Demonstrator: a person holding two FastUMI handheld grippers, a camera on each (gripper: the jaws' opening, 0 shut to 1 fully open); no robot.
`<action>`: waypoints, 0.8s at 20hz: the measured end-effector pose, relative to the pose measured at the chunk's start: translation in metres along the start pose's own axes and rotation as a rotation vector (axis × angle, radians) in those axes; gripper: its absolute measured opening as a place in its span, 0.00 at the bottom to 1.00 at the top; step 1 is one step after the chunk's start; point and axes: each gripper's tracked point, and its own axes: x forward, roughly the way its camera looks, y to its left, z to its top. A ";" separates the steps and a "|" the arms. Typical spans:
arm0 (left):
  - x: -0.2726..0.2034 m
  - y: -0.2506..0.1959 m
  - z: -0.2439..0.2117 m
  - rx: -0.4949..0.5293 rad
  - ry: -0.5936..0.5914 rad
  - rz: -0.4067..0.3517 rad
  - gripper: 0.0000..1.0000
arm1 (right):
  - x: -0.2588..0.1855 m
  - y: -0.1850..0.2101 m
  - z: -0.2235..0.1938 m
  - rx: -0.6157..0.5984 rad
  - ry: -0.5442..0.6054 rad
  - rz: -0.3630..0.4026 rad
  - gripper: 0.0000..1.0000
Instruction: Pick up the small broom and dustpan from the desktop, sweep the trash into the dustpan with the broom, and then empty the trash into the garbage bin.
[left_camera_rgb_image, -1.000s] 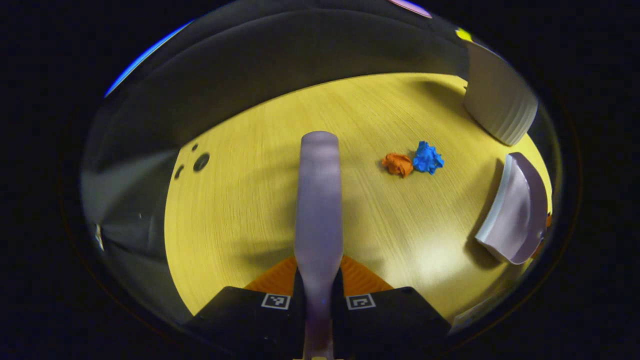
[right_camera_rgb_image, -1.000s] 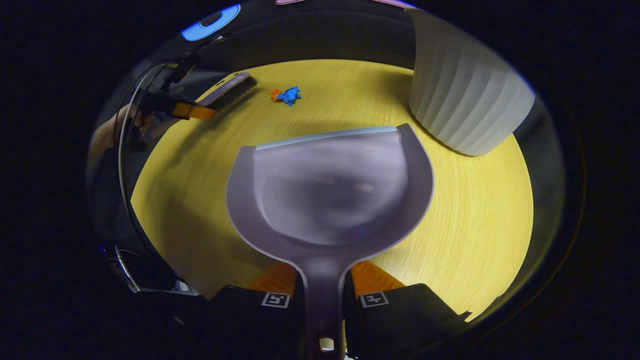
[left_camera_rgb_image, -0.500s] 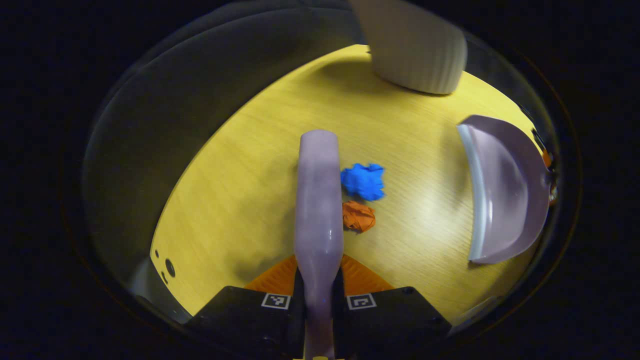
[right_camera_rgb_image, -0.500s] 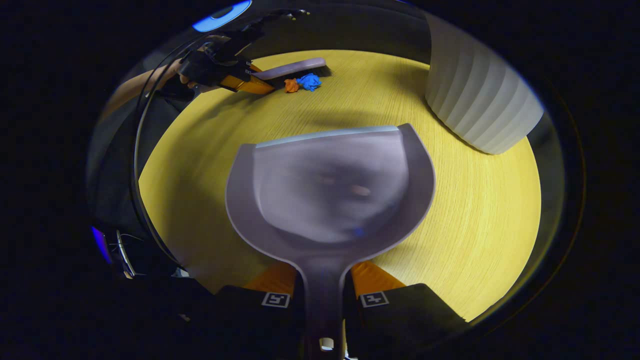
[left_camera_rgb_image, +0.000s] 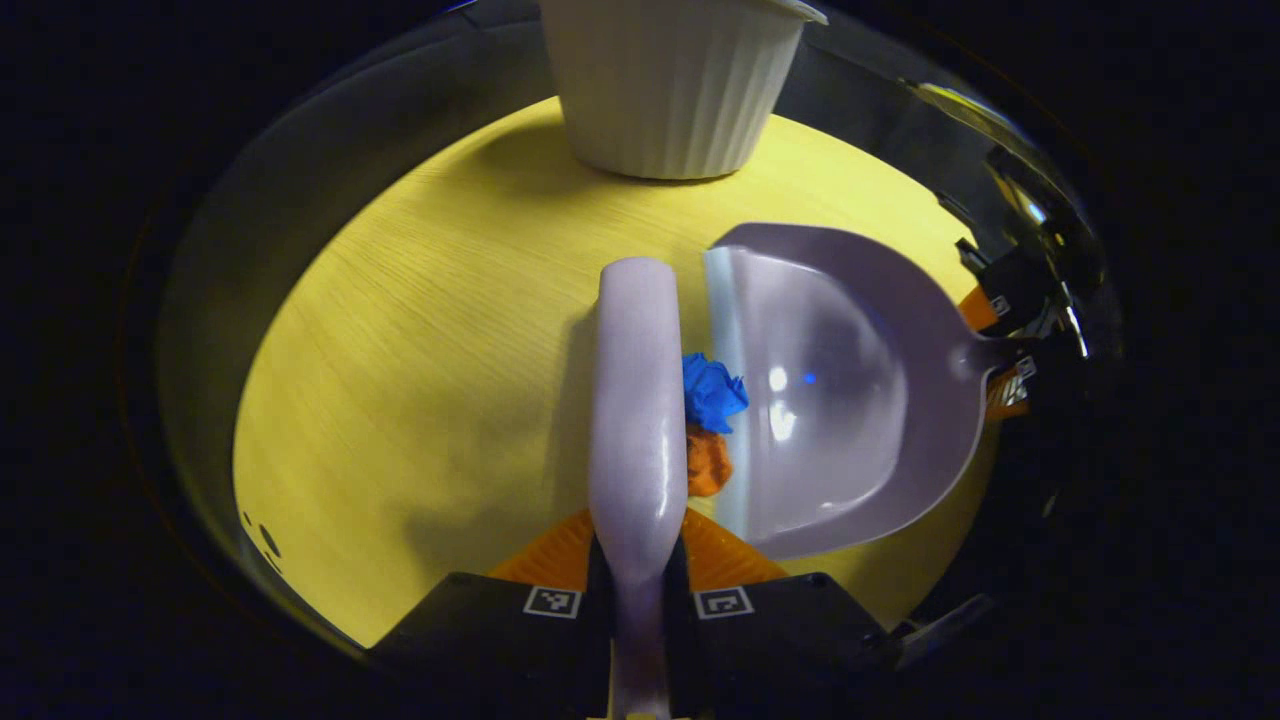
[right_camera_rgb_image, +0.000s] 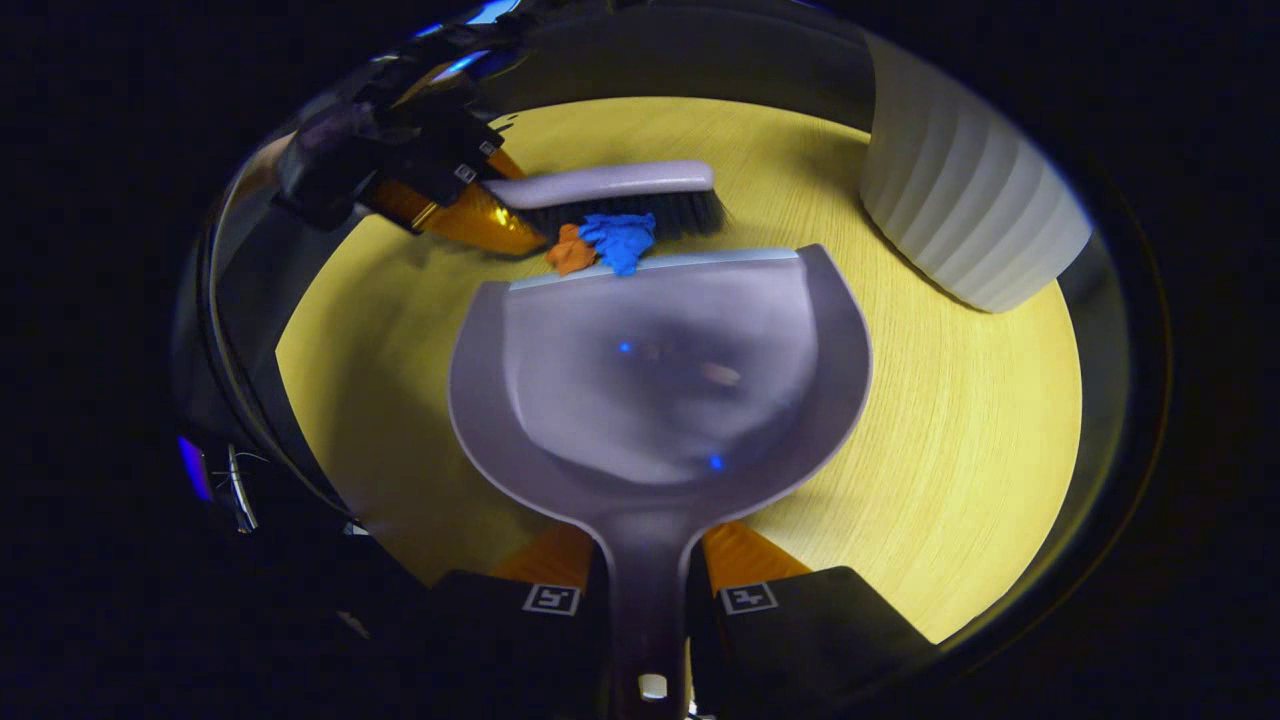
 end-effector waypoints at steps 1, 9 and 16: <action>-0.003 -0.025 -0.001 -0.028 -0.002 -0.035 0.28 | -0.002 0.002 -0.003 0.001 -0.003 -0.001 0.36; -0.034 -0.058 -0.006 -0.241 -0.165 -0.001 0.27 | 0.002 -0.002 0.000 0.060 -0.040 -0.043 0.36; -0.042 -0.045 -0.083 -0.468 -0.261 0.123 0.29 | -0.027 -0.007 0.005 0.058 -0.082 -0.127 0.36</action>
